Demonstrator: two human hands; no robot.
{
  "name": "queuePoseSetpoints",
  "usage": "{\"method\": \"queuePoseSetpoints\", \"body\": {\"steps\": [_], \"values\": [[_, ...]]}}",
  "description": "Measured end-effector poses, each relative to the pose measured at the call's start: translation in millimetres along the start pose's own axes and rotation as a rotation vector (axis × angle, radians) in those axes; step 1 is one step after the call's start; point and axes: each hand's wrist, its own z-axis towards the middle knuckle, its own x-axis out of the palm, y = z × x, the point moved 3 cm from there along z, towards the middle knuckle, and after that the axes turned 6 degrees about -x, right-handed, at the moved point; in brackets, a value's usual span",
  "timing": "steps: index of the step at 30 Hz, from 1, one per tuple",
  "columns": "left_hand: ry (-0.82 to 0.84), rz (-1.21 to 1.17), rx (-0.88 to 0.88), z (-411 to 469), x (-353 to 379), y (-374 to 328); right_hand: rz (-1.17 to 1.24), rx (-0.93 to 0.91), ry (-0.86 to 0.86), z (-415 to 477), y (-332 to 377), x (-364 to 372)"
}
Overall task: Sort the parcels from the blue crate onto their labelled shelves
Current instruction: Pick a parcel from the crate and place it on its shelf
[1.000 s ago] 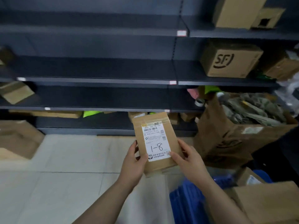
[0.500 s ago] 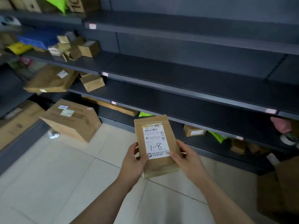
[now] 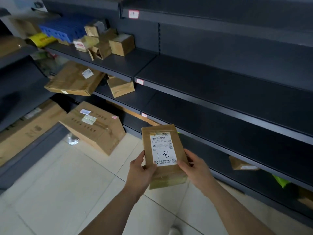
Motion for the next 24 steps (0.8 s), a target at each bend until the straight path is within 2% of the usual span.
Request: {"method": "queuePoseSetpoints", "body": {"steps": [7,15,19,24], "values": [[0.058,-0.009,-0.057,136,-48,12,-0.019,0.055,0.006,116,-21,59],[0.269,0.009,-0.002,293,-86,31,0.146,0.106,-0.164,232,-64,116],[0.337,0.018,0.028,364,-83,36,0.153,0.118,-0.235,290,-93,122],[0.427,-0.009,0.129,446,-55,25,0.075,0.039,-0.295,363,-112,102]]}}
